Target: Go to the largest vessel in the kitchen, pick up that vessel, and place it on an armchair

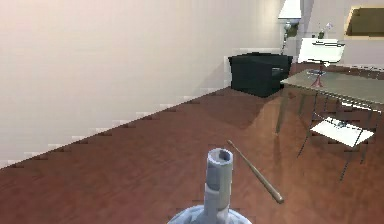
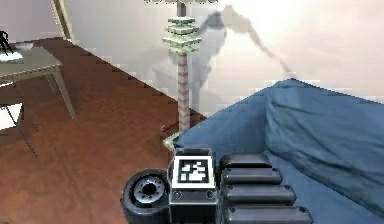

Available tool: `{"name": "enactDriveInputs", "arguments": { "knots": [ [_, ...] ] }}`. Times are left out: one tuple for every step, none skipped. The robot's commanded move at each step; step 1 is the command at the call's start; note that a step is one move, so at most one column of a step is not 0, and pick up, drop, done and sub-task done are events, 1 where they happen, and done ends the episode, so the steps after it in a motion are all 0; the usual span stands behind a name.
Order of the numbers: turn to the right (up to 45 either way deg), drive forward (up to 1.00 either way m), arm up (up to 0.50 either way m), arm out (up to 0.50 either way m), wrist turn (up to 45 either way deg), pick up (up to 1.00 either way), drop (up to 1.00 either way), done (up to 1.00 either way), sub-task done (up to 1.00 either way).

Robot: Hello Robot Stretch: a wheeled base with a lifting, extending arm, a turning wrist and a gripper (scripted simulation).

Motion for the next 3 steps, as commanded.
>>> {"name": "enactDriveInputs", "arguments": {
  "knots": [
    [-39.0,0.0,0.0,0.0,0.0,0.0,0.0,0.0,0.0],
    [-3.0,0.0,0.0,0.0,0.0,0.0,0.0,0.0,0.0],
    [45.0,0.0,0.0,0.0,0.0,0.0,0.0,0.0,0.0]
  ]
}}
